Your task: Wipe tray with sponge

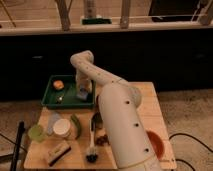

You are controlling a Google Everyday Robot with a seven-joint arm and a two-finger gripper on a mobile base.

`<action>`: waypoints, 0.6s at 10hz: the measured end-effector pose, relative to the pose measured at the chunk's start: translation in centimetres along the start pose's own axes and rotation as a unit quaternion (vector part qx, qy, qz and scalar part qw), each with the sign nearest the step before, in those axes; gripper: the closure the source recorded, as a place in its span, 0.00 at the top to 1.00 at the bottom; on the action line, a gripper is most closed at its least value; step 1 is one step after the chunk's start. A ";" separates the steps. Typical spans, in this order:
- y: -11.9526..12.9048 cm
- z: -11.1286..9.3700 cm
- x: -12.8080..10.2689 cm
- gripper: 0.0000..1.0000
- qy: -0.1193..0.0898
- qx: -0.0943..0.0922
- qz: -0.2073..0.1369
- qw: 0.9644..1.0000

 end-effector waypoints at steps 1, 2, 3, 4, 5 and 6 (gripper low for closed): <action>-0.3 0.1 0.5 0.00 0.004 -0.001 0.005 1.000; -0.9 0.1 0.9 0.00 0.007 0.001 0.008 1.000; -1.8 -0.1 0.9 0.00 0.007 0.006 0.005 1.000; -2.6 -0.1 0.4 0.00 0.005 0.011 -0.004 1.000; -3.2 -0.3 0.1 0.00 0.005 0.017 -0.015 1.000; -3.6 -0.4 -0.4 0.00 0.003 0.022 -0.027 0.999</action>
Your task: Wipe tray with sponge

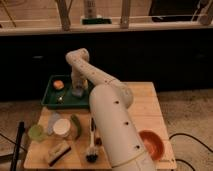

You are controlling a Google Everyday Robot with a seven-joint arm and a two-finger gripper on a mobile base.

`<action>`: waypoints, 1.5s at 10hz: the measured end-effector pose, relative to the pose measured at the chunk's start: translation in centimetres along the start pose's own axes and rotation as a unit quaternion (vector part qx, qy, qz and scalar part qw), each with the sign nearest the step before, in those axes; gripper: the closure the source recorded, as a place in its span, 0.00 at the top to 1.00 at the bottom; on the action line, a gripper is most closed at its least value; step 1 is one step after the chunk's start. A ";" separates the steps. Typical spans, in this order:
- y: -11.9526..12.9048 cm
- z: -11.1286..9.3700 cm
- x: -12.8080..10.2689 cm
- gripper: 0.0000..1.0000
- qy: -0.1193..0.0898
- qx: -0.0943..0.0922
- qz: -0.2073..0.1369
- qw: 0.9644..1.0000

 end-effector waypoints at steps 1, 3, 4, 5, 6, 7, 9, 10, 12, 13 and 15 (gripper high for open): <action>-0.9 0.0 -1.3 0.00 -0.006 0.004 -0.024 1.000; -1.7 0.2 -3.4 0.00 -0.017 0.004 -0.060 0.998; -1.6 0.4 -3.9 0.00 -0.019 0.001 -0.064 0.998; -1.5 0.5 -4.0 0.00 -0.020 0.000 -0.058 0.998; -0.8 0.6 -3.6 0.00 -0.017 -0.007 -0.046 0.999; 0.6 0.9 -2.9 0.00 -0.014 -0.023 -0.025 0.999; 1.5 1.6 -2.0 0.00 -0.009 -0.042 0.008 0.999; 1.4 1.9 -1.8 0.00 -0.008 -0.046 0.019 0.999; 1.7 2.3 -0.9 0.00 -0.001 -0.054 0.053 0.997; 1.8 2.4 -0.7 0.00 0.001 -0.058 0.059 0.997; 1.6 2.5 -0.8 0.00 0.001 -0.058 0.058 0.997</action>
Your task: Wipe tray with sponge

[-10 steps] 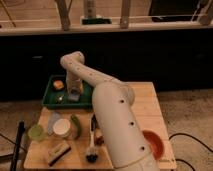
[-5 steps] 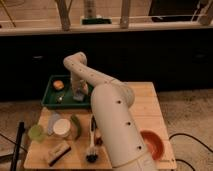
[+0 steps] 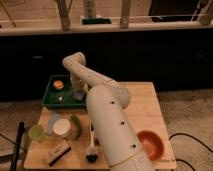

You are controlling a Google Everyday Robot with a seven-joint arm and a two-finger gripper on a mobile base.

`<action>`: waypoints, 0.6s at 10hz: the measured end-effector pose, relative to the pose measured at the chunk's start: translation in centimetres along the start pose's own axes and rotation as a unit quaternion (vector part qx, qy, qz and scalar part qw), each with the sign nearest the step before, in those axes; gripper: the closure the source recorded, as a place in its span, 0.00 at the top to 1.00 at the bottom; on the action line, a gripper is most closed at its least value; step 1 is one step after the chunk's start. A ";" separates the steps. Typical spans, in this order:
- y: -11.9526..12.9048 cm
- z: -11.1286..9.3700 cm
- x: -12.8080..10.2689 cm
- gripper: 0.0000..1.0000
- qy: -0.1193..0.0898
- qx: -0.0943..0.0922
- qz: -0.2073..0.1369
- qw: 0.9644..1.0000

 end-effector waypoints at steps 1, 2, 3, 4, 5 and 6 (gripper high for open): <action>0.1 0.0 0.1 0.00 0.000 0.000 0.001 1.000; 0.1 0.0 0.1 0.00 0.000 0.000 0.001 1.000; 0.1 0.0 0.1 0.00 0.000 0.000 0.001 1.000; 0.1 0.0 0.1 0.00 0.000 0.000 0.000 1.000; 0.1 0.0 0.0 0.00 0.000 0.000 0.000 1.000; 0.0 0.0 0.0 0.00 0.000 0.000 -0.001 1.000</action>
